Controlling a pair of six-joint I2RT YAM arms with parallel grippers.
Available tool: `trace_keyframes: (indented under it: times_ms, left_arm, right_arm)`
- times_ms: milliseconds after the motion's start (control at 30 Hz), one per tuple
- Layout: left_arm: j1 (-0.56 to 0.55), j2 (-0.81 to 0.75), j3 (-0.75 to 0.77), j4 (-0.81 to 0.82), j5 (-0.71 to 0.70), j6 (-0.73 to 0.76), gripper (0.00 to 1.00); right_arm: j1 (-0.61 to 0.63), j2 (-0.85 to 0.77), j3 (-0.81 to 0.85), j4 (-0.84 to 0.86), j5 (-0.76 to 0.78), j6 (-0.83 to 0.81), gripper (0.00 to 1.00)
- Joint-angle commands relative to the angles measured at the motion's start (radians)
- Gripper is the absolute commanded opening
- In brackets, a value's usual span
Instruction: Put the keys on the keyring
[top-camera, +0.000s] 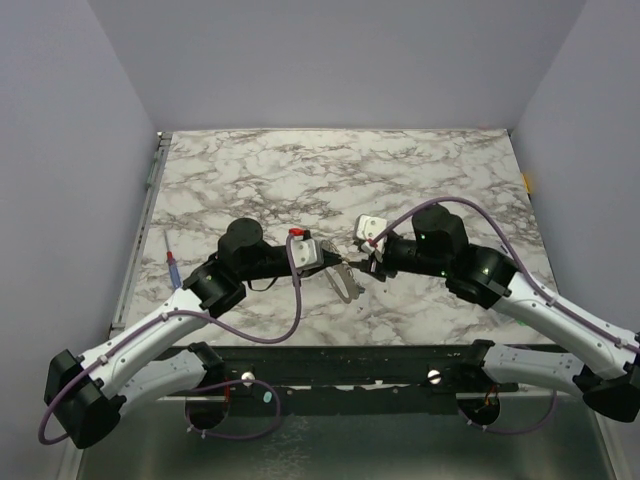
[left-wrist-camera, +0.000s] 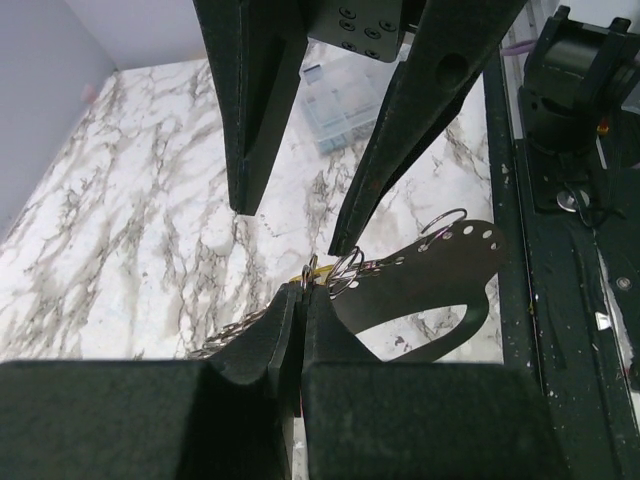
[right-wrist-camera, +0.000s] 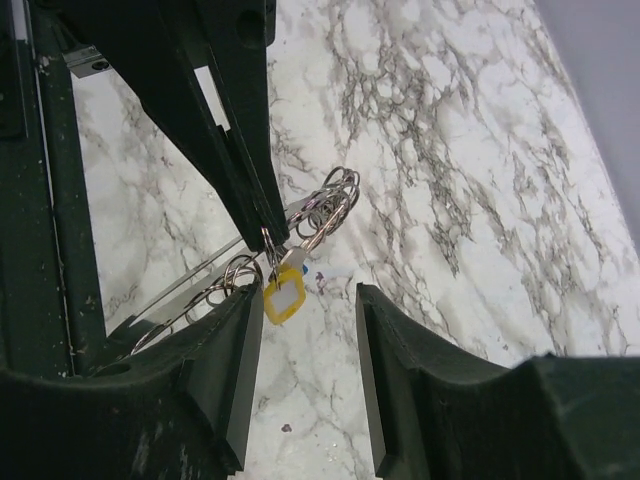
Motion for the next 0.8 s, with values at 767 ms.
trace_keyframes:
  times_ms: [767]
  left_arm:
    - [-0.003,-0.070,0.013,0.041,0.006,-0.012,0.00]
  right_arm:
    - [0.007,-0.018,-0.015,0.077,-0.025,0.001,0.34]
